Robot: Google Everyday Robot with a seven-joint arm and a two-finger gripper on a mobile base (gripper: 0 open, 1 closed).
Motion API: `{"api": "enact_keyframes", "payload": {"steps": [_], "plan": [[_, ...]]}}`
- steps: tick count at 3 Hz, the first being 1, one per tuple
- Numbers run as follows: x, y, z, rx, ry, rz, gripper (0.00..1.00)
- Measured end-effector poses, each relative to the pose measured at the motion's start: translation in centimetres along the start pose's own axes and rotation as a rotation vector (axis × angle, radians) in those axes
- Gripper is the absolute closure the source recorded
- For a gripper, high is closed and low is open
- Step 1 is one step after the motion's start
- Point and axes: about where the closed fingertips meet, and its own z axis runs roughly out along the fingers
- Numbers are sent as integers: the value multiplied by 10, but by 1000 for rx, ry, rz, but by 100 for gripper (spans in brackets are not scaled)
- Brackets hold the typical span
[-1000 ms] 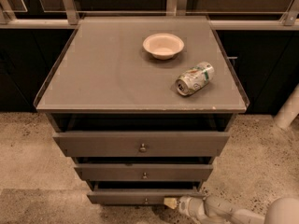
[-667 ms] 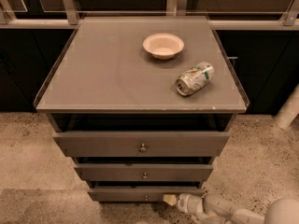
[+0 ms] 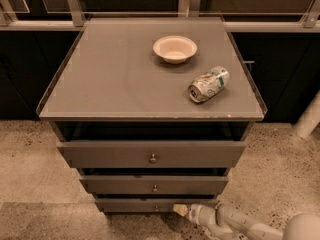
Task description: Close bottom drawer
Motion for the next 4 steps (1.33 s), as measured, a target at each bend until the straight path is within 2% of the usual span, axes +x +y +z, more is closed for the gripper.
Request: {"api": "enact_keyframes", "payload": {"steps": [1,2,3,4], "plan": [[2,0,-1,0,0,0,100],[-1,-5,-13,-32,38,35,100],[-15,-27,-52,-35,33,115,100],[-32,-74,-120,19,-42,255,100]]}}
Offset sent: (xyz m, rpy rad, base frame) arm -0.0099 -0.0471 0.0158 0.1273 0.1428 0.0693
